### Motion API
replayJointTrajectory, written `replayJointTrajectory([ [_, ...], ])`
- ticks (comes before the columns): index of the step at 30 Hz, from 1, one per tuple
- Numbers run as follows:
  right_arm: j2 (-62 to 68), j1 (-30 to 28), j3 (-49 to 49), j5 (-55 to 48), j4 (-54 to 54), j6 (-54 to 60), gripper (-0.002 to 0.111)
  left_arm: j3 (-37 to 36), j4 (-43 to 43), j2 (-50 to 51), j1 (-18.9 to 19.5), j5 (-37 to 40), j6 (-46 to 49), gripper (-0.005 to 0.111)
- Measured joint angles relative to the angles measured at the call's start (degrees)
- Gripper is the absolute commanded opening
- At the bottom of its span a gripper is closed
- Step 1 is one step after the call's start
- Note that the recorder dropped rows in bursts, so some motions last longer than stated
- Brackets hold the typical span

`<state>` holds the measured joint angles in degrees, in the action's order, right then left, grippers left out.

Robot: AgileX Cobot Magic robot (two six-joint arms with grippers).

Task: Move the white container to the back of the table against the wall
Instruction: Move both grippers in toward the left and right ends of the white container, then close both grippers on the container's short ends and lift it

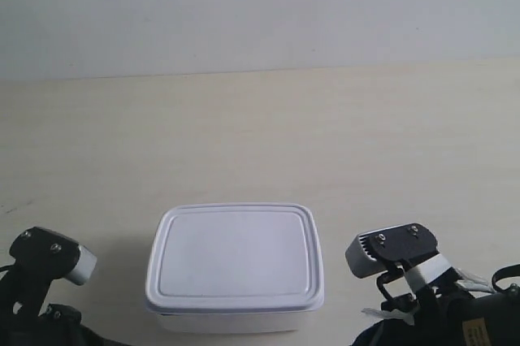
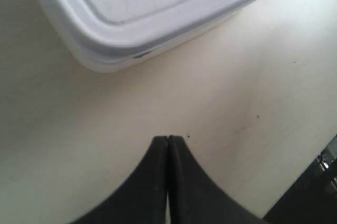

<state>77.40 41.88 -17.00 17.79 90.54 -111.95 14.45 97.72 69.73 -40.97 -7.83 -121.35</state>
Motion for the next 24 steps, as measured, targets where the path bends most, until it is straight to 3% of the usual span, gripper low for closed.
replayJointTrajectory([
  [24,8.6,0.0,-7.8,-1.4,1.5,0.9,0.0,7.4,-0.3,11.8,0.0,1.5,1.0,0.0],
])
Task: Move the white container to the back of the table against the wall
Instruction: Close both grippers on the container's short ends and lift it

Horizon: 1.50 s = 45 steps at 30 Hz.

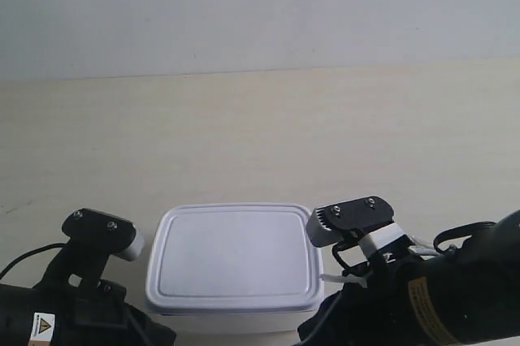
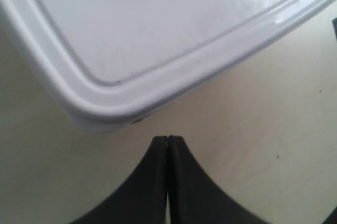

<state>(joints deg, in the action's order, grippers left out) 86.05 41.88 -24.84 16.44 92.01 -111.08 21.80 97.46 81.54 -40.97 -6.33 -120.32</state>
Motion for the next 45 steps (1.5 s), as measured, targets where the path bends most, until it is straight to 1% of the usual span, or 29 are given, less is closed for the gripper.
replayJointTrajectory([
  [14,5.1,0.0,-3.1,-2.0,1.3,0.0,0.0,3.2,-0.1,3.5,0.0,1.7,0.1,0.0],
  [28,5.3,0.0,-3.5,-3.7,1.5,0.0,0.0,5.8,-0.1,7.8,0.0,4.5,0.1,0.0],
  [36,5.4,0.0,-5.9,-3.2,2.3,0.0,0.0,7.7,-0.1,8.2,0.0,5.4,0.1,0.0],
  [45,7.1,0.0,-7.2,-4.0,3.4,-1.1,0.0,10.1,-0.1,11.8,0.0,6.3,0.1,0.0],
])
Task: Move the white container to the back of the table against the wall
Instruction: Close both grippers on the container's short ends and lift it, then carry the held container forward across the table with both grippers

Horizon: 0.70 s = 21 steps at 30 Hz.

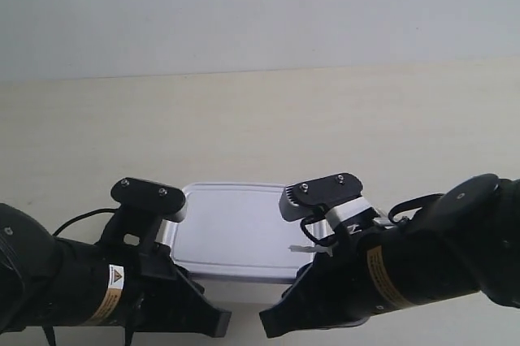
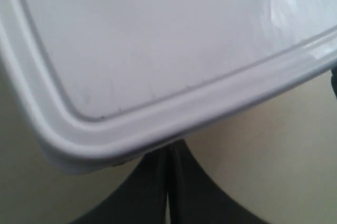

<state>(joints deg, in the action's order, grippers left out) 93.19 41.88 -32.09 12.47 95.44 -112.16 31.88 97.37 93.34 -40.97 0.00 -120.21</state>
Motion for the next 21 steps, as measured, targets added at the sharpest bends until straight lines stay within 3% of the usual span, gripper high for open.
replayJointTrajectory([
  [13,2.7,0.0,-3.1,-1.9,1.9,-2.3,0.0,1.9,0.0,2.3,0.3,3.2,0.2,0.0],
  [21,3.7,0.0,-4.7,-3.0,1.9,-3.0,0.0,3.6,0.0,4.5,3.7,3.0,1.3,0.0],
])
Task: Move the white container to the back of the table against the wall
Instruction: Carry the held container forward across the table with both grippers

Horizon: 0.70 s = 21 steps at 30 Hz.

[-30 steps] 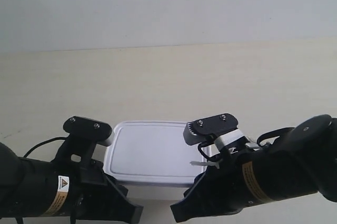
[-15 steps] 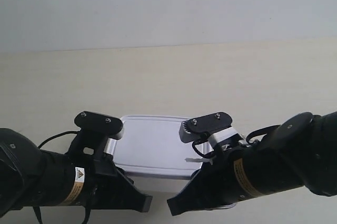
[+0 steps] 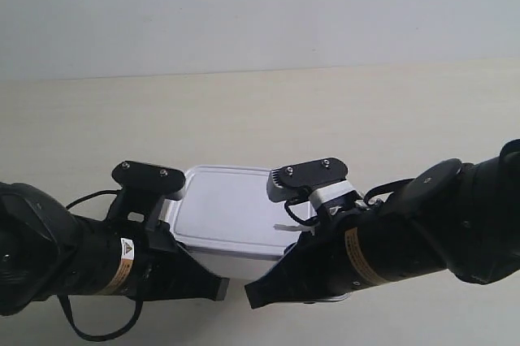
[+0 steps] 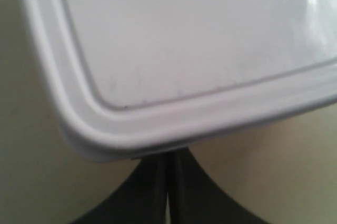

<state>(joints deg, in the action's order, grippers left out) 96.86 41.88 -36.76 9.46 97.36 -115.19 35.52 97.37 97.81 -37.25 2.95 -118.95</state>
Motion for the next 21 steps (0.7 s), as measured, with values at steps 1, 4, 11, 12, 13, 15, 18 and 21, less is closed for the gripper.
replayJointTrajectory([
  [1,0.1,0.0,-0.2,-0.2,0.0,0.0,0.0,0.1,0.0,0.1,0.3,0.0,0.0,0.0],
  [4,0.7,0.0,-1.1,-0.4,0.0,0.0,0.0,0.4,0.0,0.2,1.4,-0.2,0.1,0.0],
  [11,3.9,0.0,-3.8,-0.4,0.0,0.0,0.0,1.4,0.0,0.2,2.0,-0.4,1.1,0.0],
  [12,4.1,0.0,-4.3,-0.5,0.0,0.0,0.0,1.6,0.0,0.2,2.0,-0.5,1.1,0.0],
  [13,4.4,0.0,-4.6,-0.6,0.0,0.0,0.0,1.8,0.0,0.2,2.1,-0.5,1.3,0.0],
  [15,4.5,0.0,-5.3,-1.1,0.0,-0.3,0.0,2.2,0.0,0.2,2.5,-0.5,1.3,0.0],
  [18,4.7,0.0,-6.0,-2.8,0.0,-0.7,0.0,3.1,0.0,0.7,3.6,-0.6,1.3,0.0],
  [21,4.7,0.0,-6.6,-3.7,0.0,-0.8,0.0,4.1,0.0,1.8,4.5,-1.6,1.6,0.0],
])
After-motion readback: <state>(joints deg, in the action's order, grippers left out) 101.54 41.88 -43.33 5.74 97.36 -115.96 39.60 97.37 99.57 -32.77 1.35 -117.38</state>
